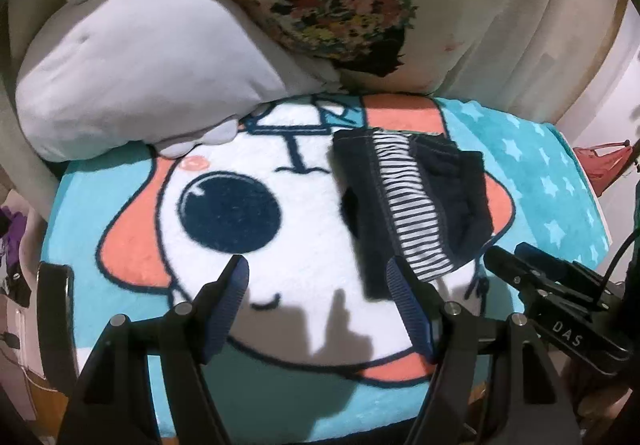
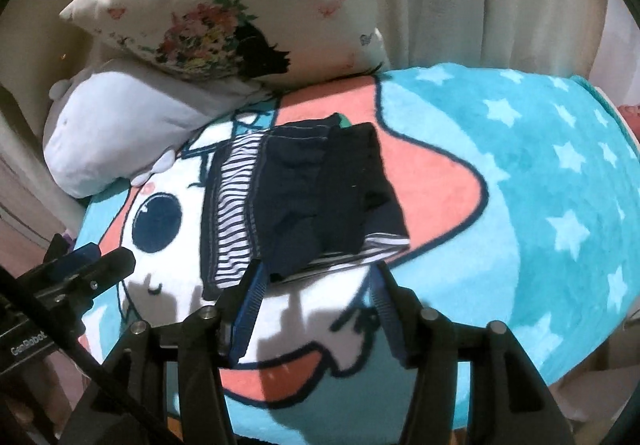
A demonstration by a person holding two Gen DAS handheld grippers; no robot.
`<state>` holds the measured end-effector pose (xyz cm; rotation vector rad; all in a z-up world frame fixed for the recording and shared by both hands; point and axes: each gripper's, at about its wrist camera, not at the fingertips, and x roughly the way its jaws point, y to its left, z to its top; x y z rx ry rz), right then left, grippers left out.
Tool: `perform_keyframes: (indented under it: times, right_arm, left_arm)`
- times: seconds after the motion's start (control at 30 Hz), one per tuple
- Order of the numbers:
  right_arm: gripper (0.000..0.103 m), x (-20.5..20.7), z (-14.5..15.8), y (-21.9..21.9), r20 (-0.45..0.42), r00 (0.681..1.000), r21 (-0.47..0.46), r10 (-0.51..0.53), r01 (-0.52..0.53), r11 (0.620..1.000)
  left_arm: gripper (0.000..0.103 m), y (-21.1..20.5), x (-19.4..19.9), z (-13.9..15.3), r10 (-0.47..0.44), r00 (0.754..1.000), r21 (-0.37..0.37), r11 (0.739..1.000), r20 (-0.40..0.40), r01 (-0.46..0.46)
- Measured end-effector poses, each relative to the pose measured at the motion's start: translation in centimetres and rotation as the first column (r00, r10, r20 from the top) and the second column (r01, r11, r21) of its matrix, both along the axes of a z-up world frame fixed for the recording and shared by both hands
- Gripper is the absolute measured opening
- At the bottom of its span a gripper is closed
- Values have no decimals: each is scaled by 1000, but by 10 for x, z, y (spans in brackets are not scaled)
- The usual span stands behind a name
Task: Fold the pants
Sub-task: 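Lower the folded pants onto the blanket and open both grippers, then adjust the folded pants edge with the left gripper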
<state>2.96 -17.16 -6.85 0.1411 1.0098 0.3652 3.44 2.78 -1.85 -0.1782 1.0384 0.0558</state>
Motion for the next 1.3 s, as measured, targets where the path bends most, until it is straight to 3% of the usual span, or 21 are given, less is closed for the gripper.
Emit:
perform_keyframes:
  times: [0.43, 0.77, 1.07, 1.3]
  right_arm:
    - [59, -14, -7, 38, -23, 998, -44, 53, -53, 998]
    - [60, -6, -13, 38, -47, 998, -55, 41, -44, 998]
    - [61, 1, -16, 15, -49, 998, -62, 27, -30, 998]
    - [62, 20, -18, -19, -60, 998, -18, 22, -24, 1000]
  left_arm:
    - [71, 22, -10, -5, 4, 1000, -26, 1000, -18, -4]
    - [71, 24, -3, -13, 6, 999, -38, 999, -41, -7]
    - [71, 1, 9, -20, -9, 998, -39, 999, -66, 7]
    - [71, -30, 19, -17, 8, 997, 9, 1000, -73, -8]
